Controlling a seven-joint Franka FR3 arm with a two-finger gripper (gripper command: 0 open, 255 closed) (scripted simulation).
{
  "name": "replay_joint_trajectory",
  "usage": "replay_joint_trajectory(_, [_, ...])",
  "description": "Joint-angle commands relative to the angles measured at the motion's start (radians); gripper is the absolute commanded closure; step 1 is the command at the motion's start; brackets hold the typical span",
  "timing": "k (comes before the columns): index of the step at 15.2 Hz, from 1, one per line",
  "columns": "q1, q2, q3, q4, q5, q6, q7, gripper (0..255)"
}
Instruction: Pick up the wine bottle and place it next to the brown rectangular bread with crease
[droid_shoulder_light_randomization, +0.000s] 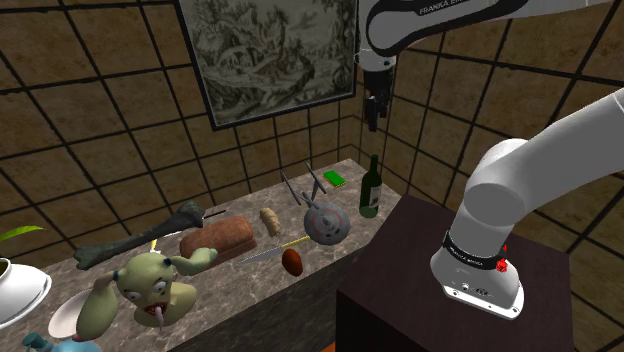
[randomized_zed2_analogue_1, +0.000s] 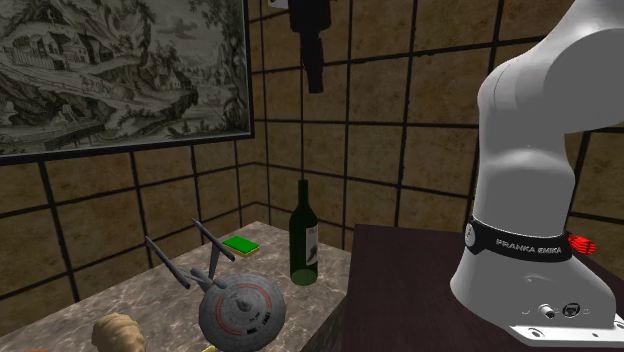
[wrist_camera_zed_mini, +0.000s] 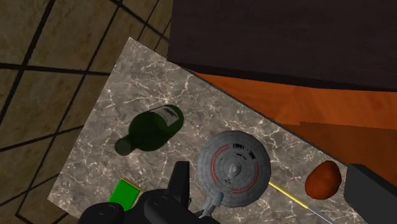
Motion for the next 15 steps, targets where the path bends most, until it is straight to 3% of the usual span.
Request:
replay_joint_trajectory(1, [-0.015, 0.048, -0.033, -0.014, -0.009, 0.064, -0.017, 0])
replay_joint_trajectory(9, [-0.06, 0.293, -0.164, 0.0, -0.006, 0.289, -0.104, 0])
replay_joint_trajectory(15, [-0.08, 0.517, -0.249, 0.063, 0.062, 0.435, -0.201, 0])
